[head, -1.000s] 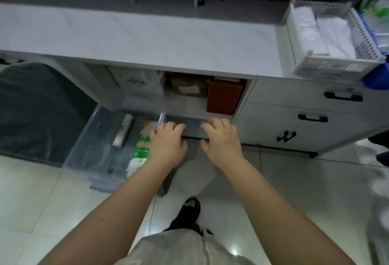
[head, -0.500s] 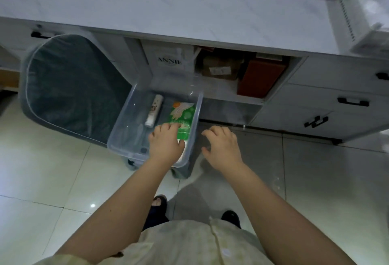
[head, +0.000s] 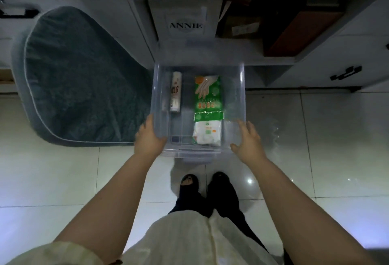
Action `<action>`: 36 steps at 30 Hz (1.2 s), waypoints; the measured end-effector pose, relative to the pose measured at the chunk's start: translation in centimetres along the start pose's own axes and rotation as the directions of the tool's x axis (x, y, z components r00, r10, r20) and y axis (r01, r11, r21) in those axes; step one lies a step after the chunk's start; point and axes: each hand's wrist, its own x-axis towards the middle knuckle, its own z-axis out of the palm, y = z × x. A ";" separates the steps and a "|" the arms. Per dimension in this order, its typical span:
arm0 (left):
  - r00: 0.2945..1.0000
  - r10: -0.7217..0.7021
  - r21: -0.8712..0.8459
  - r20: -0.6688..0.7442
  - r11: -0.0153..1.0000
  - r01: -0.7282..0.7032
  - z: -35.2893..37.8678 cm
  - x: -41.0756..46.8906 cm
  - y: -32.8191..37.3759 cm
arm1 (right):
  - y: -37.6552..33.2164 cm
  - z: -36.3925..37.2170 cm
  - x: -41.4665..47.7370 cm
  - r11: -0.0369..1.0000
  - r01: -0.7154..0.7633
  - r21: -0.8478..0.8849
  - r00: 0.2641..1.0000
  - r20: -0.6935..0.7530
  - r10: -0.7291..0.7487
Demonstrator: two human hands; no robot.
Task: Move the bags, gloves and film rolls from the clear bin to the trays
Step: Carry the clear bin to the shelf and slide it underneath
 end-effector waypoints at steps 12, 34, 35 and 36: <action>0.936 -0.143 -0.610 0.322 0.725 0.321 2.3 4.5 -3.4 | 3.6 4.3 2.9 0.542 -0.327 0.774 0.894 0.067 0.443; 0.557 0.505 -0.502 0.659 0.847 -0.175 20.3 -19.2 42.2 | 33.2 -25.0 -23.7 -0.144 0.380 0.914 0.648 -0.152 0.746; 0.567 0.510 -0.514 0.647 0.841 -0.170 22.3 -21.1 44.8 | 35.4 -26.7 -24.6 -0.145 0.418 0.897 0.627 -0.169 0.760; 0.574 0.521 -0.530 0.632 0.831 -0.170 24.1 -22.8 47.2 | 37.6 -28.5 -25.4 -0.140 0.449 0.882 0.604 -0.184 0.775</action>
